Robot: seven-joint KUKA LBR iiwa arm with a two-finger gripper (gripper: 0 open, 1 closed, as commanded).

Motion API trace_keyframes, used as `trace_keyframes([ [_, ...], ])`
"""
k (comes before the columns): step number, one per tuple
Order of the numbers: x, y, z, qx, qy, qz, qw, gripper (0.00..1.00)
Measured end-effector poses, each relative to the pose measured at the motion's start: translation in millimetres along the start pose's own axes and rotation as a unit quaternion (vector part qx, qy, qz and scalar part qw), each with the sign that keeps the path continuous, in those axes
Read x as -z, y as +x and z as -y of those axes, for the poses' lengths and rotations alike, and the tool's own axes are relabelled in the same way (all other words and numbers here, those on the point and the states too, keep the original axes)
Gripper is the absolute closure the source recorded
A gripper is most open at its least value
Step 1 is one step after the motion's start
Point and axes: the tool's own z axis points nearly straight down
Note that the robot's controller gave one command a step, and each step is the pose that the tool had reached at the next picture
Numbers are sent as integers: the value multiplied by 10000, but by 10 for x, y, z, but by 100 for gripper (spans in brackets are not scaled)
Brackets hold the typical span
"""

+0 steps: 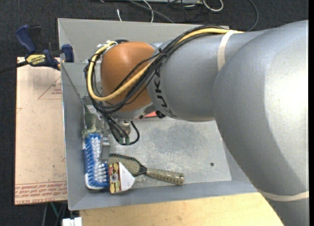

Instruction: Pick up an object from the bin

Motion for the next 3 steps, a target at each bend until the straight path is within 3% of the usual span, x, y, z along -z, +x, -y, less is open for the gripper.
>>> trace_keyframes([
  [1,-675,-692,35,563,-11,-6,9984,0],
  [2,-132,-676,-24,785,-30,51,9969,0],
  [3,-424,-646,105,252,-28,13,9997,0],
])
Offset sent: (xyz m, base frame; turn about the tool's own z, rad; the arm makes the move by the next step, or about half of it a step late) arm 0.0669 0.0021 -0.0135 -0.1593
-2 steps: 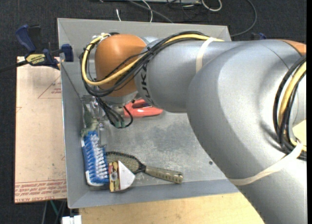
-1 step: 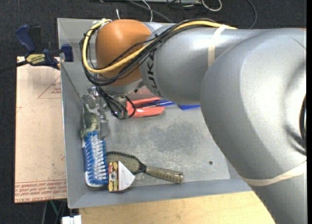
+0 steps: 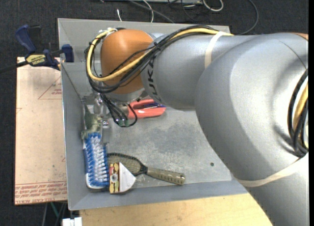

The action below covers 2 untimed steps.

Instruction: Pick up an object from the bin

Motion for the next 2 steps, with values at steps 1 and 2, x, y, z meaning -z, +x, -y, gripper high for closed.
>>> trace_keyframes([
  [1,-296,-180,-117,506,4,72,9987,0],
  [2,-292,4,-46,-559,-3,59,9984,100],
])
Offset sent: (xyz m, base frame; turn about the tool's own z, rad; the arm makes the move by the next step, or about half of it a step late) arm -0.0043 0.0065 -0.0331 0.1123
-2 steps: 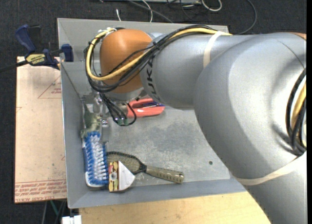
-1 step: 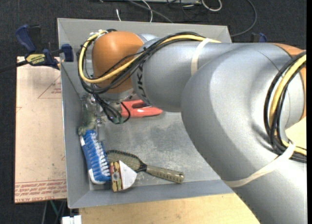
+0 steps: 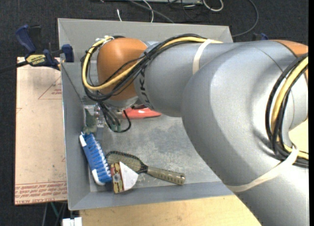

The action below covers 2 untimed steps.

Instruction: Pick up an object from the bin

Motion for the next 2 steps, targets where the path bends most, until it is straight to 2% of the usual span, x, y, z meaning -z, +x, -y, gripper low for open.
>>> trace_keyframes([
  [2,4,-3,1,-2,-1,2,10000,100],
])
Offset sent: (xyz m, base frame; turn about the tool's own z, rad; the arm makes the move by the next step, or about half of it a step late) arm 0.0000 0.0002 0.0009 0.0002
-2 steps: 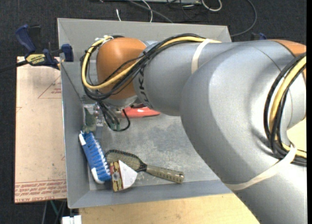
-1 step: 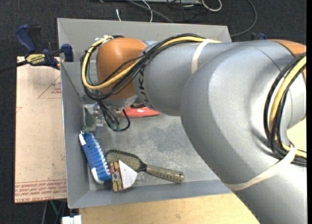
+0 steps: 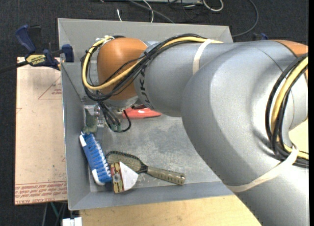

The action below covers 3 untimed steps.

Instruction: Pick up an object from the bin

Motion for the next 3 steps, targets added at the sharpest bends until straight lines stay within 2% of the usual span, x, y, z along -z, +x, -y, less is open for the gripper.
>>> trace_keyframes([
  [3,352,6,3,-4,1,-15,10000,100],
])
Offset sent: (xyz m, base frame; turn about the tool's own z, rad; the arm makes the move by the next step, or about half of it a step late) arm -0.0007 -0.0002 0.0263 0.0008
